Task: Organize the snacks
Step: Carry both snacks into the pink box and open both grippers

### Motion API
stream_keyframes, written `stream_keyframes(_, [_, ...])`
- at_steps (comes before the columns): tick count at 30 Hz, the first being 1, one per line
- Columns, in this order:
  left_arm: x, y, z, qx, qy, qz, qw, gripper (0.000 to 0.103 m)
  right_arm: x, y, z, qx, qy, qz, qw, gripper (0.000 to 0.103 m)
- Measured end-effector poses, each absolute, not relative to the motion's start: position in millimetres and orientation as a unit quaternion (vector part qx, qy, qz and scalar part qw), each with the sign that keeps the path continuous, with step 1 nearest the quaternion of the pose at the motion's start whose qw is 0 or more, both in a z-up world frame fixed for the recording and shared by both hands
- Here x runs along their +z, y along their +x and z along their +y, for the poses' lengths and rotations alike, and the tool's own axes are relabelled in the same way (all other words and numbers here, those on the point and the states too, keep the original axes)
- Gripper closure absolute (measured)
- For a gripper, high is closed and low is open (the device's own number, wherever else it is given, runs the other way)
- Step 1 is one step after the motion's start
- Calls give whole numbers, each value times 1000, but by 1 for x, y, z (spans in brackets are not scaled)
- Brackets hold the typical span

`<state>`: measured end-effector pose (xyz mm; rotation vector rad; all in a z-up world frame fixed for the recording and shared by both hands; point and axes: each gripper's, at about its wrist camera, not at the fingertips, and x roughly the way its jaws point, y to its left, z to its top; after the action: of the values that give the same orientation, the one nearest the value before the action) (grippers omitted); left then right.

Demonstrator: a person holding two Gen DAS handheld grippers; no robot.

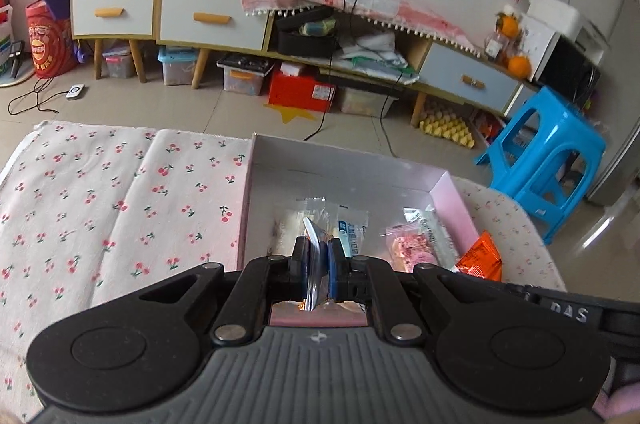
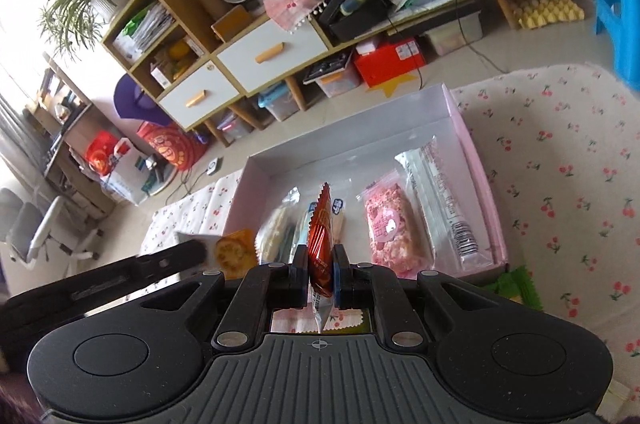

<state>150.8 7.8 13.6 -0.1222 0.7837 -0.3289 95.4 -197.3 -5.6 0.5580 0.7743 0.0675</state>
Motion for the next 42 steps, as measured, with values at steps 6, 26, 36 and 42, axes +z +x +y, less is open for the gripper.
stream_keyframes(6, [-1,169,-3,-144,-22,400,905,95,-22,118,-200,35,273,401,874,92])
stream_keyframes(26, [-23,198,-13,-160,-34,373,913,92,-39,162,-210,22,236,386,892,89])
stream_keyframes(36, [-25,198,-15,-176,-31,371,911,76,-35,164,-217,11,240,378,894,66])
stream_keyframes(42, [-19,194,-11,-176,-38,373,910,55,-19,160,-214,4,204,370,906,42])
